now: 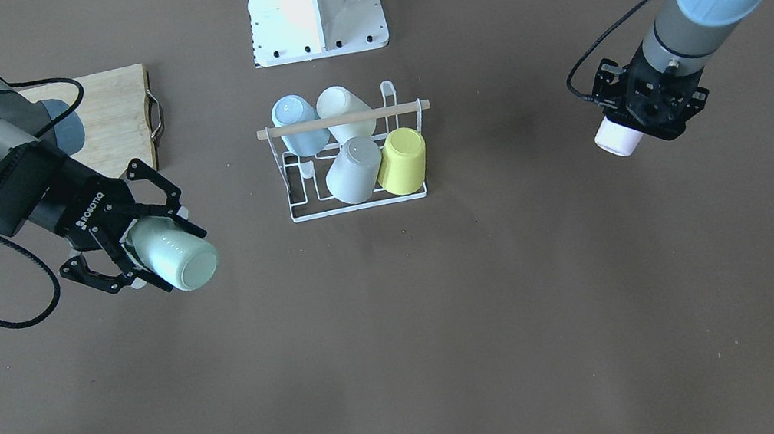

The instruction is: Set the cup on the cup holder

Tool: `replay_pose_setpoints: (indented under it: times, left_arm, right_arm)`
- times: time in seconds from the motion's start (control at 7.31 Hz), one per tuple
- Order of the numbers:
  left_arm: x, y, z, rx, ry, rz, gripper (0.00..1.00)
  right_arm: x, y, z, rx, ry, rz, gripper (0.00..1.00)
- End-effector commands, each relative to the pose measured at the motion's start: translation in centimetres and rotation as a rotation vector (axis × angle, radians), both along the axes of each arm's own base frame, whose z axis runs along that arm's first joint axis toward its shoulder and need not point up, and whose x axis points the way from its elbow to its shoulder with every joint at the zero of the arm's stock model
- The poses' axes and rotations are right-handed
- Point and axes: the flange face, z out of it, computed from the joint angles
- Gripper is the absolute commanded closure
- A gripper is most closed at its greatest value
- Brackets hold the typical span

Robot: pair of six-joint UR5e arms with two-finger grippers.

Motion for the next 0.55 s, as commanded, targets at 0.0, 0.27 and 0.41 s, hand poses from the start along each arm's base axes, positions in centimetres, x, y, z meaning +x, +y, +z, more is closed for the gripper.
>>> replay_pose_setpoints:
  times: [0.0,0.27,0.41]
  left_arm:
    - [-2.1,2.9,-1.9,0.108,0.257,-0.150,0.83]
    - [-1.2,5.5,-2.4,0.298,0.359,-0.230,0.81]
    - [0.8,6.8,-3.4,0.408,0.408,-0.291,0.80]
  right_arm:
    - [-4.4,4.1,-0.9,0.003,-0.130,0.010,1.00]
    - [-7.0,5.6,-2.3,0.039,-0.196,0.006,1.00]
    - [-7.9,5.0,-2.8,0.075,-0.231,0.021,1.00]
